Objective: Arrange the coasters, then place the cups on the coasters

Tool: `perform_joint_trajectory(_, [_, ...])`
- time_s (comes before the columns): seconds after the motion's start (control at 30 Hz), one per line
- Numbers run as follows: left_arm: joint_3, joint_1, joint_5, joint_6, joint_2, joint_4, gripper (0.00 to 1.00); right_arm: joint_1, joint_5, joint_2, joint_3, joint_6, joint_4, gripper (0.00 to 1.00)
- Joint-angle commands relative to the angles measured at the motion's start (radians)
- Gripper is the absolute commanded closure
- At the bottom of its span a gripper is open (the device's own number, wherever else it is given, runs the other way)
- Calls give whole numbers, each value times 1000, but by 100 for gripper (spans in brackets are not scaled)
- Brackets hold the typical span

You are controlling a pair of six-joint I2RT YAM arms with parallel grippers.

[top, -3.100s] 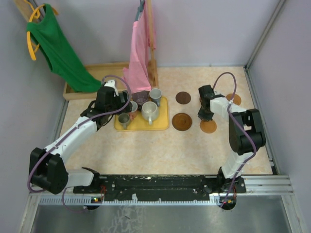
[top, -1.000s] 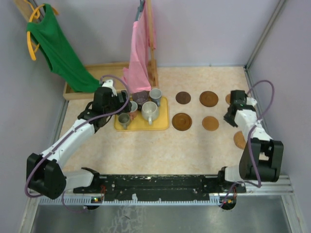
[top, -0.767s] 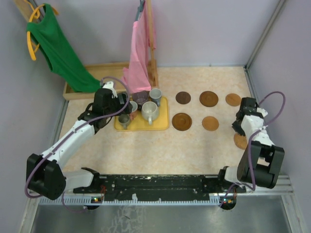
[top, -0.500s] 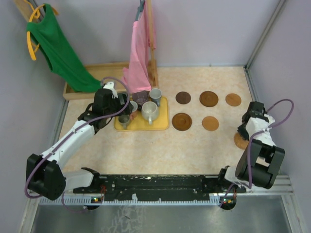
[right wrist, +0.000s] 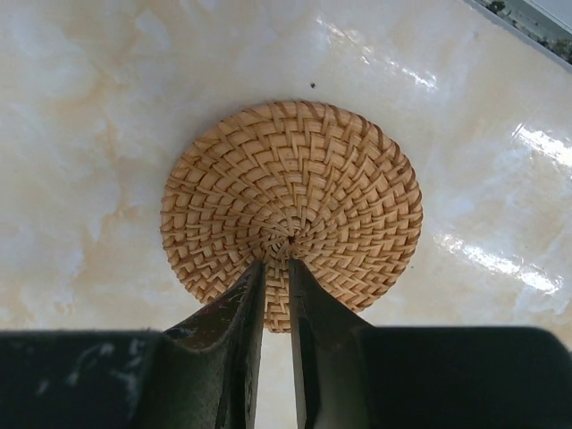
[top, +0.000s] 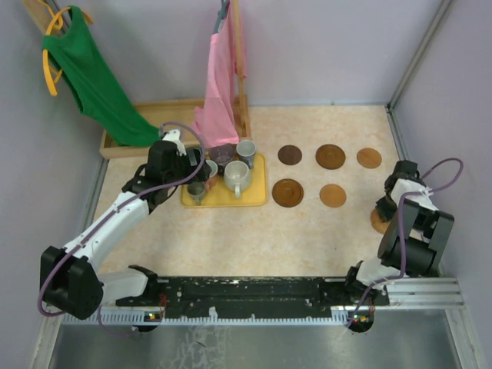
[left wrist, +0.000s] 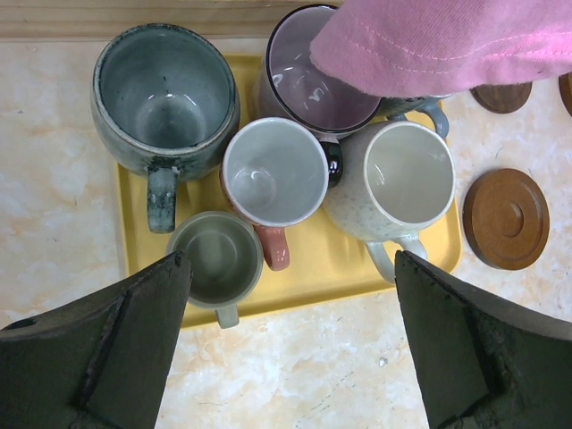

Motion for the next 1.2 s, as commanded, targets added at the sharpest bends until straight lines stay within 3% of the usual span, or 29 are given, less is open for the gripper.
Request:
perform_joint_trajectory(0.0, [2, -8, -2, 2, -20, 7, 0, -7, -21, 36, 47, 13, 38, 82])
perform_joint_trajectory(0.23, [13, -8, -5, -3, -2, 8, 0, -1, -62, 103, 71, -2, 70, 83])
perform_joint_trajectory(0.63, [17, -8, -27, -5, 2, 8, 0, 137, -36, 199, 163, 2, 67, 83])
perform_joint_trajectory(1.17, [15, -8, -35, 7, 13, 17, 0, 144, 3, 292, 257, -21, 58, 83])
